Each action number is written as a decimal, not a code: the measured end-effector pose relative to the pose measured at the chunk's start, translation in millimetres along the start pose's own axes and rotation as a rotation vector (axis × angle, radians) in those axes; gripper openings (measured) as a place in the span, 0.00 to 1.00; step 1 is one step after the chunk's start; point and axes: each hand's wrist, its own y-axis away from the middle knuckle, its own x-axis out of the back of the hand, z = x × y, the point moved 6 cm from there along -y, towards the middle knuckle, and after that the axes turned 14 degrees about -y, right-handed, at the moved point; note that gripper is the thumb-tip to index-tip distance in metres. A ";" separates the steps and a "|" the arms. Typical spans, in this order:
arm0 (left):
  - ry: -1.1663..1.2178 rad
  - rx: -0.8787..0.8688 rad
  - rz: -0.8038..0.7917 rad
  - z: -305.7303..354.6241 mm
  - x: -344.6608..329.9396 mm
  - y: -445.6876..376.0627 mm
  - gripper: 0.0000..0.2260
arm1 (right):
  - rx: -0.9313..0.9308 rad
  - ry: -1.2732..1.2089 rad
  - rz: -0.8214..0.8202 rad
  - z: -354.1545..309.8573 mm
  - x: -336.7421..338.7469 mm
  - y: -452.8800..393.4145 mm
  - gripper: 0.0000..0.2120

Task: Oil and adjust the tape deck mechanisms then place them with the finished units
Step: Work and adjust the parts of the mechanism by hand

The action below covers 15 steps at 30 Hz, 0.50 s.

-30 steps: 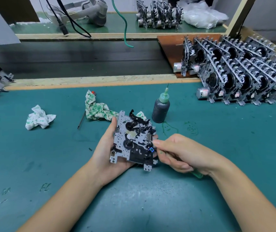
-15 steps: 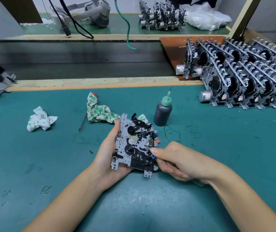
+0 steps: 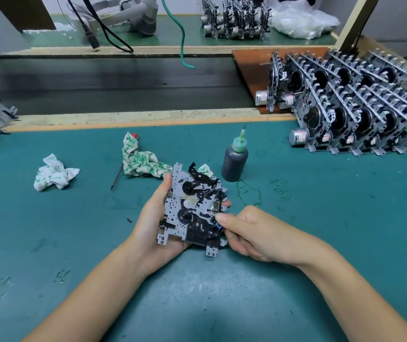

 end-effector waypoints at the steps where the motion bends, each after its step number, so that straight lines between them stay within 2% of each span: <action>1: 0.012 -0.002 -0.007 0.1 -0.5 1.0 0.30 | 0.019 0.009 0.004 0.4 -0.4 -0.1 0.29; 4: 0.040 0.010 -0.053 0.3 -2.0 2.9 0.29 | 0.072 -0.019 0.012 -0.9 3.5 0.1 0.28; 6: 0.050 0.031 -0.082 1.7 0.2 2.9 0.29 | 0.167 -0.042 0.163 -8.3 19.9 0.8 0.25; 7: 0.049 0.032 -0.120 3.5 0.6 3.3 0.30 | 0.226 0.023 0.277 -12.0 30.6 3.3 0.24; 8: 0.038 0.037 -0.162 5.7 0.2 4.3 0.30 | 0.250 0.188 0.395 -14.7 40.6 7.0 0.22; 10: -0.013 0.088 -0.240 7.1 -1.8 6.3 0.29 | 0.183 0.731 0.593 -18.9 51.3 15.6 0.17; 11: -0.039 0.131 -0.284 5.8 -3.1 7.6 0.28 | 0.207 0.941 0.678 -24.5 50.8 22.4 0.14; 12: -0.075 0.166 -0.330 4.3 -4.5 9.2 0.29 | 0.289 1.045 0.719 -29.3 47.6 28.0 0.10; 13: -0.111 0.192 -0.368 3.1 -5.9 10.7 0.29 | 0.374 1.075 0.691 -30.8 42.6 30.5 0.09; 15: -0.165 0.226 -0.382 2.4 -5.9 11.9 0.27 | 0.488 1.097 0.533 -24.5 30.1 31.3 0.21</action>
